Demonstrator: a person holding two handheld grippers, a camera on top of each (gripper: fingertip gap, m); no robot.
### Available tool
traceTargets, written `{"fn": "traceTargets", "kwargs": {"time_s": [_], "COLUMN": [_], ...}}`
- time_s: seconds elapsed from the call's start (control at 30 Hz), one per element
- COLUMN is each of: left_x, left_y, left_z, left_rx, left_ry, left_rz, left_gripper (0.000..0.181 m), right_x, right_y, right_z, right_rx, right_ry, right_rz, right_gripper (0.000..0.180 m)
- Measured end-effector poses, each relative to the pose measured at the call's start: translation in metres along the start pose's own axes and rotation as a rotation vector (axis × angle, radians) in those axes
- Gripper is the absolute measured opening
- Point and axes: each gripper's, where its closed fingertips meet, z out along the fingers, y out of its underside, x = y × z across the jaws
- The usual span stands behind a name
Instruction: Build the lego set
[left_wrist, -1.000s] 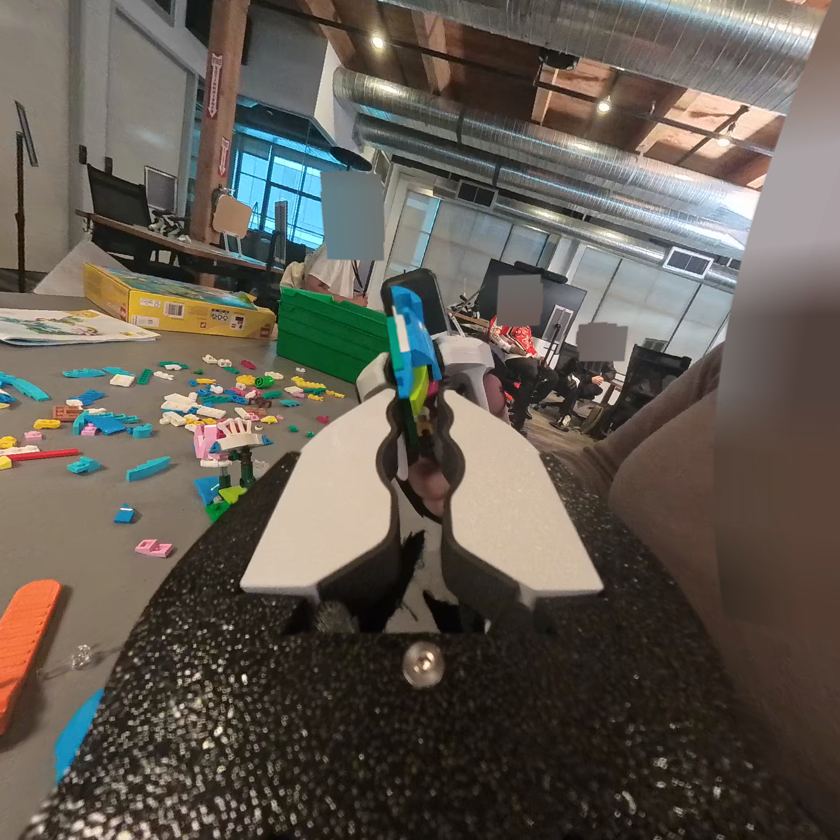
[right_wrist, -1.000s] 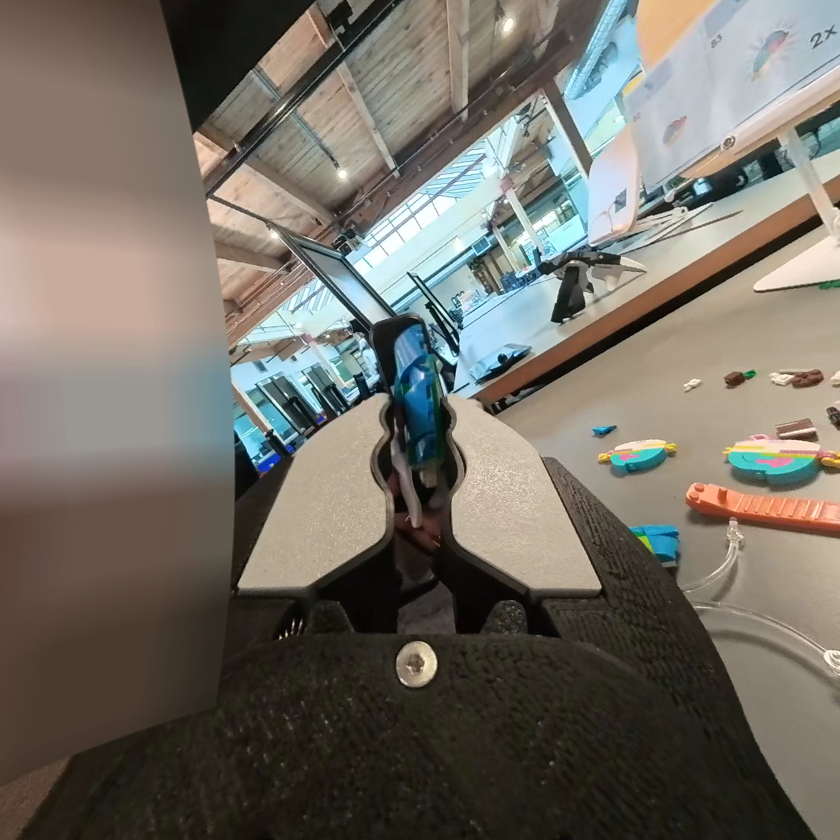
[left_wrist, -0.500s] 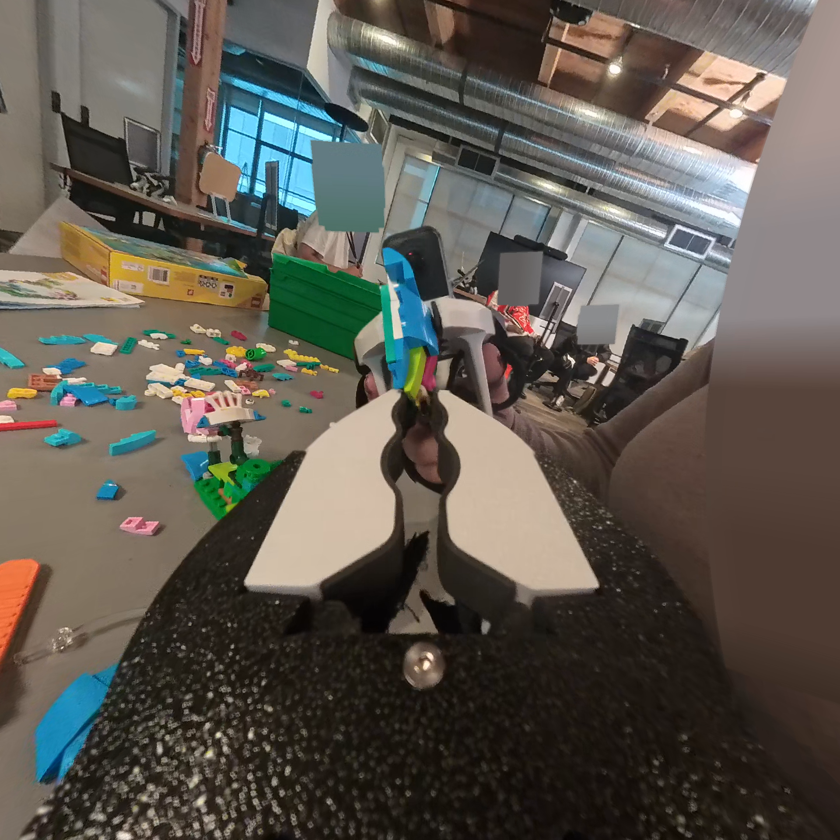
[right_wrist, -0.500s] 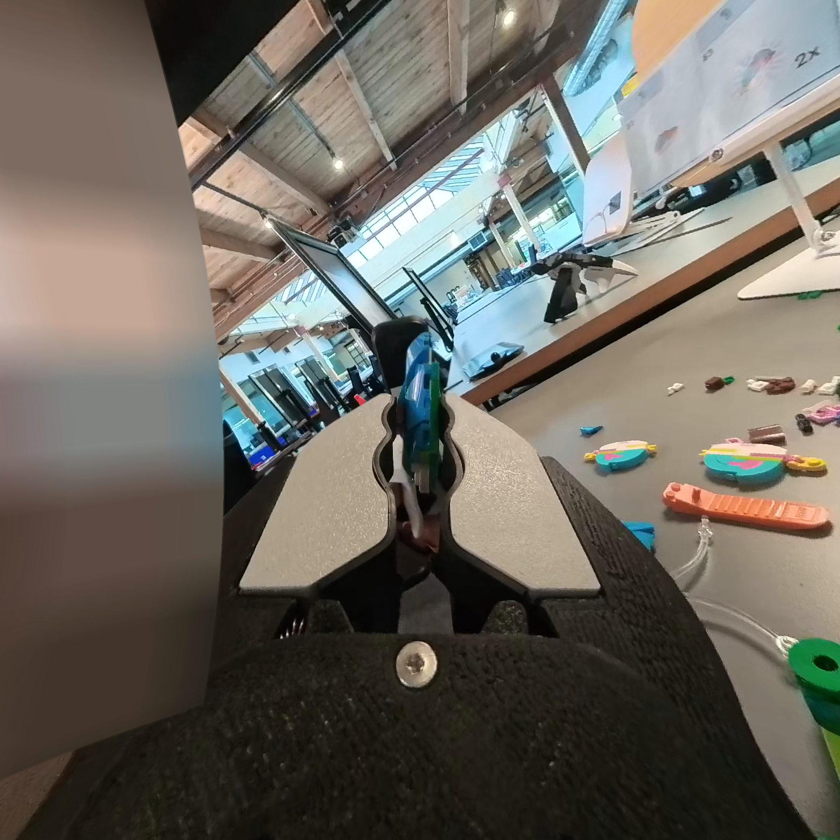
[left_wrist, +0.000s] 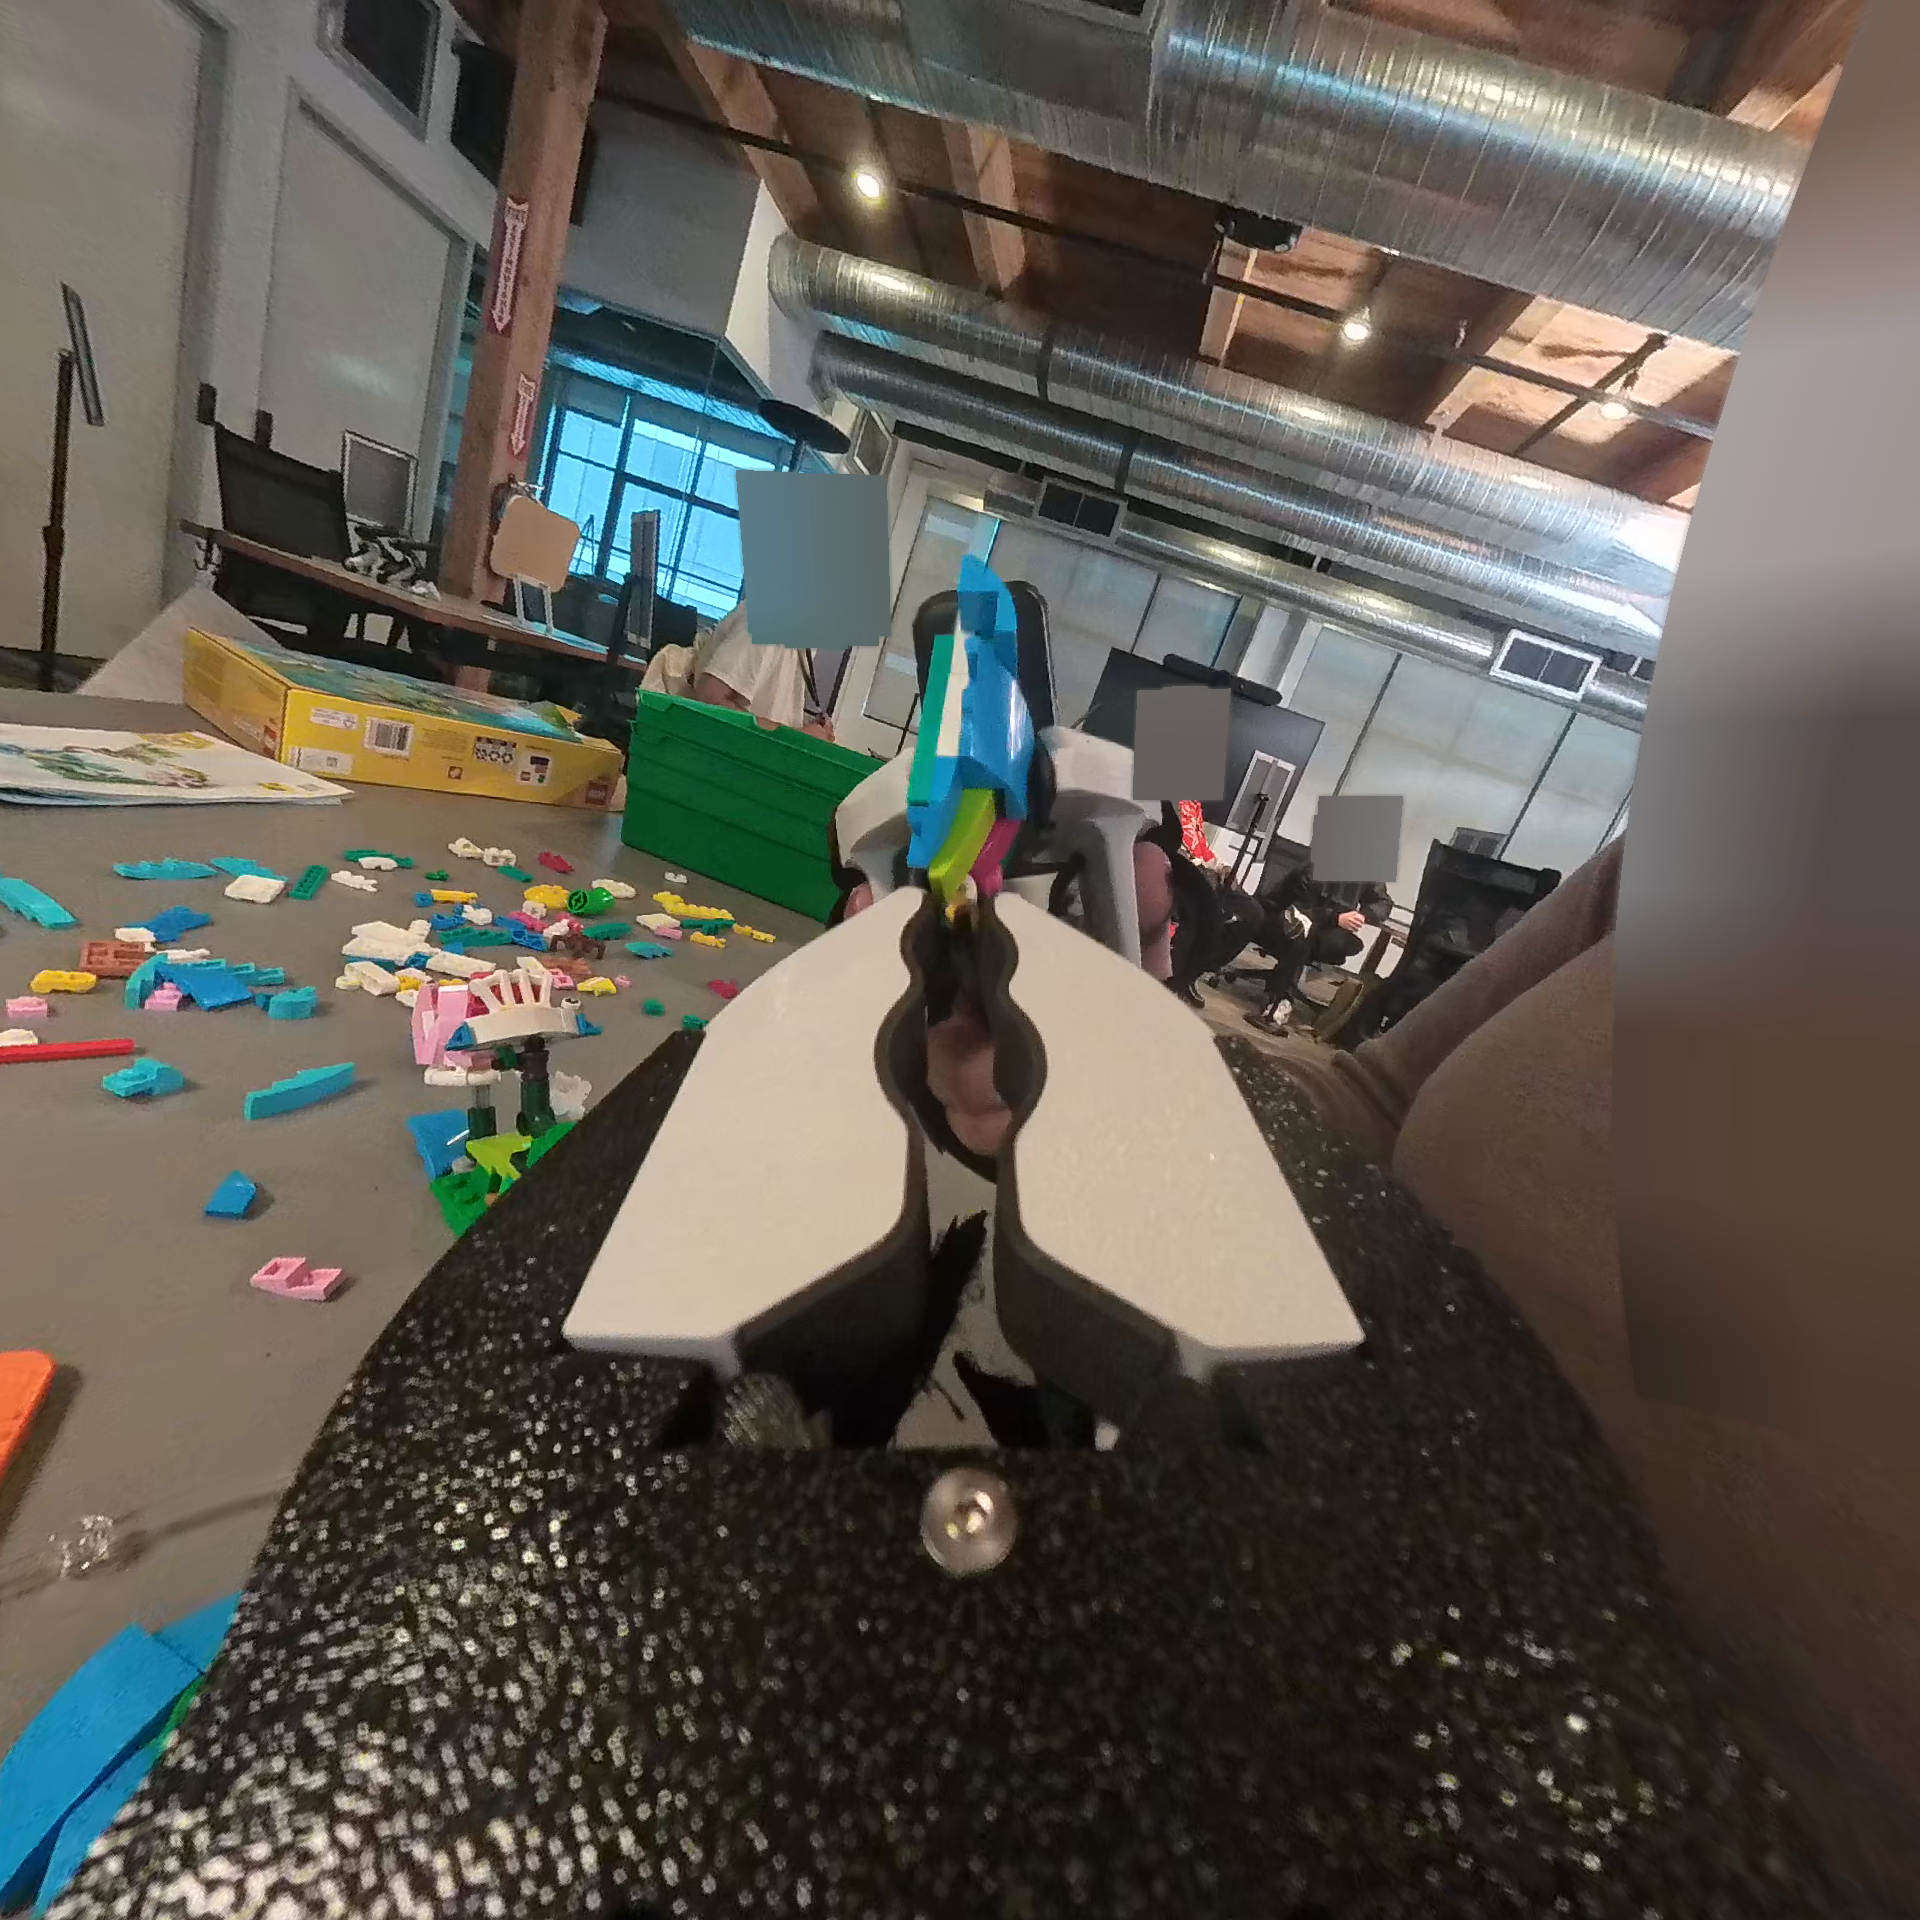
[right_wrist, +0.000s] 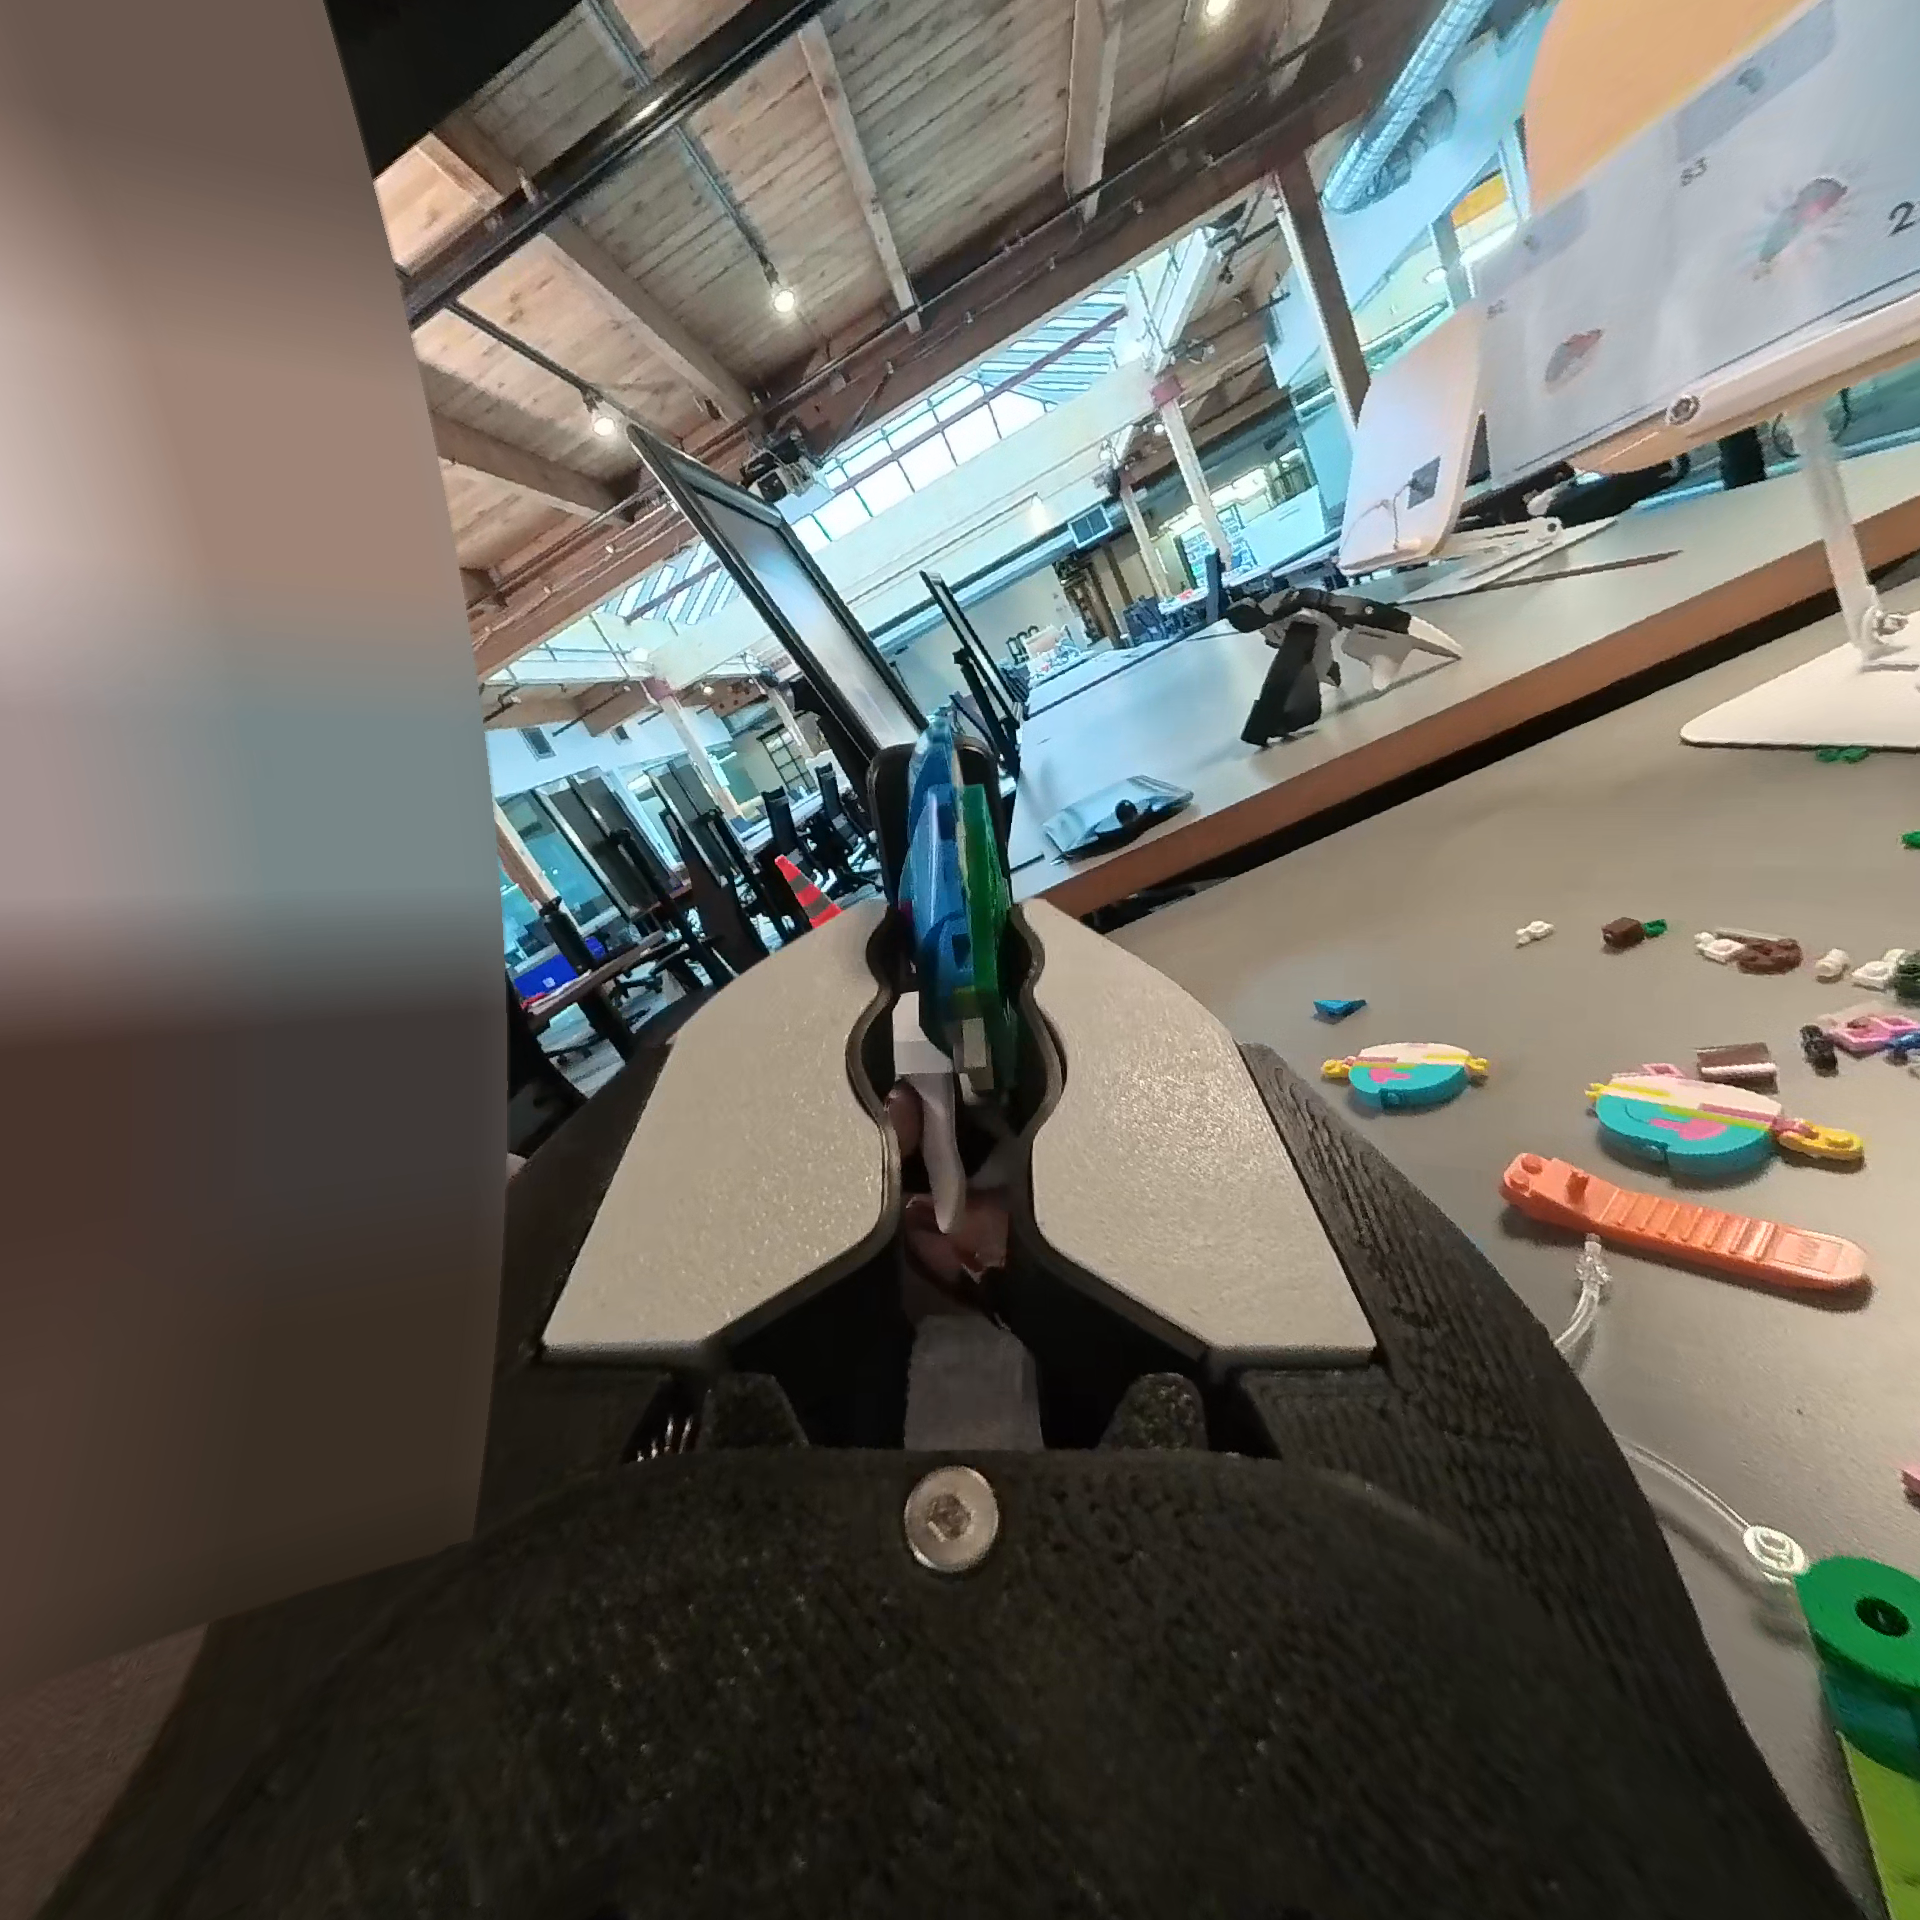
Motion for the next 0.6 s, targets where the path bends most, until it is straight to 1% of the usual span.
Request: {"fn": "traceTargets", "kwargs": {"time_s": [0.17,0.2,0.27,0.3,0.33,0.5,0.53,0.6], "left_x": [-0.001,0.001,0.001,-0.002,-0.008,-0.043,-0.044,-0.038], "left_y": [0.001,0.003,0.010,0.012,0.014,0.027,0.034,0.053], "left_z": [0.000,0.000,-0.003,-0.007,-0.012,-0.039,-0.043,-0.048], "left_rx": [-0.004,-0.031,-0.127,-0.162,-0.196,-0.390,-0.458,-0.614], "left_ry": [0.007,0.022,0.039,0.023,-0.015,-0.288,-0.320,-0.319], "left_rz": [-0.044,-0.058,-0.097,-0.099,-0.091,-0.086,-0.083,-0.074], "left_gripper": [0.007,0.011,0.038,0.044,0.048,0.049,0.045,0.042], "right_x": [0.004,0.005,0.011,0.014,0.018,0.033,0.035,0.038], "right_y": [0.000,-0.001,-0.009,-0.013,-0.016,-0.025,-0.027,-0.030], "right_z": [0.000,-0.002,-0.009,-0.014,-0.020,-0.048,-0.052,-0.060], "right_rx": [0.003,0.011,0.050,0.070,0.089,0.130,0.136,0.156], "right_ry": [0.020,0.029,0.059,0.076,0.096,0.191,0.205,0.226], "right_rz": [-0.013,-0.012,-0.009,-0.006,-0.005,-0.029,-0.030,-0.030], "right_gripper": [0.016,0.016,0.016,0.016,0.016,0.015,0.015,0.015]}}
